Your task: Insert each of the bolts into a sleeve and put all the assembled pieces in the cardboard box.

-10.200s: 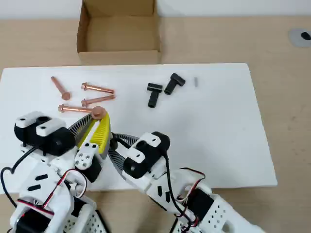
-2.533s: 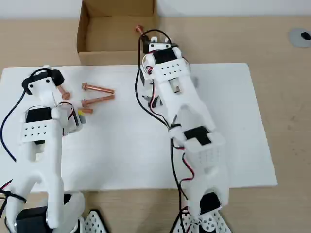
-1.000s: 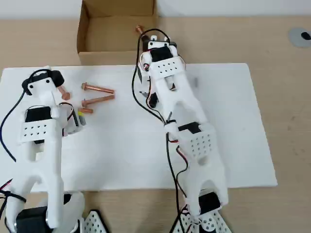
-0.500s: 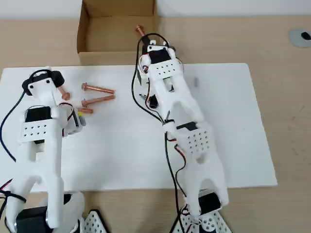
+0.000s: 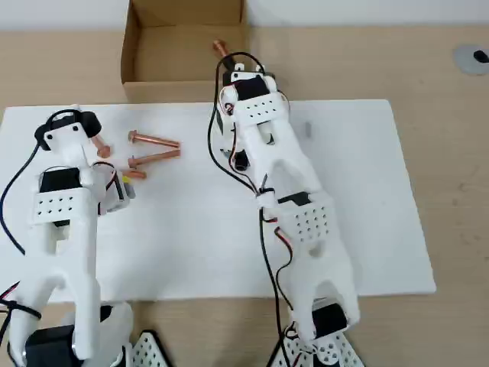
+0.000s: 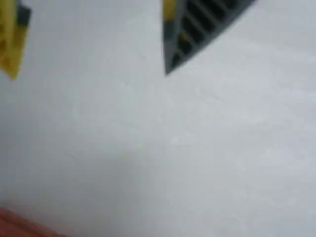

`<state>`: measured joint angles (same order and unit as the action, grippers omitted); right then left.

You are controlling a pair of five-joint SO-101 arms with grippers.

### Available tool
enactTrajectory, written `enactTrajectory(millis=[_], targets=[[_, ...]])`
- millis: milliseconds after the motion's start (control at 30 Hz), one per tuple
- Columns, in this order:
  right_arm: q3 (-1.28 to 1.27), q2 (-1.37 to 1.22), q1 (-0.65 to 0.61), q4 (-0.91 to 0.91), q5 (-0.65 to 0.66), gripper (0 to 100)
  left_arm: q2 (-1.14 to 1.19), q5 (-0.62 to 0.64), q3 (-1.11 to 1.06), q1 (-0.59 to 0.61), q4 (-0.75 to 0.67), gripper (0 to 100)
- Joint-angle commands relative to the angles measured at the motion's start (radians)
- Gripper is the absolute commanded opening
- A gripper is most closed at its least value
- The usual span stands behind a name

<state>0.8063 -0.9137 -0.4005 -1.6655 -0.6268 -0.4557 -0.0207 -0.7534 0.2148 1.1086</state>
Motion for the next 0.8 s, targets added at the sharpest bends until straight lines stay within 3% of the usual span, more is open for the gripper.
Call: enactTrajectory(millis=[0,400,767], targets=[[-0.018,-0.022,0.01,-0.04,0.017,2.3,-0.001,-0.006,0.046,0.014,0.003,21],[0.14,0.041,0.005,-0.123,0.025,1.2,-0.001,-0.006,0.048,0.012,0.003,21],[0.197,0.513,-0.136,-0.123,0.161,1.2,-0.001,-0.008,0.12,0.014,0.005,21]])
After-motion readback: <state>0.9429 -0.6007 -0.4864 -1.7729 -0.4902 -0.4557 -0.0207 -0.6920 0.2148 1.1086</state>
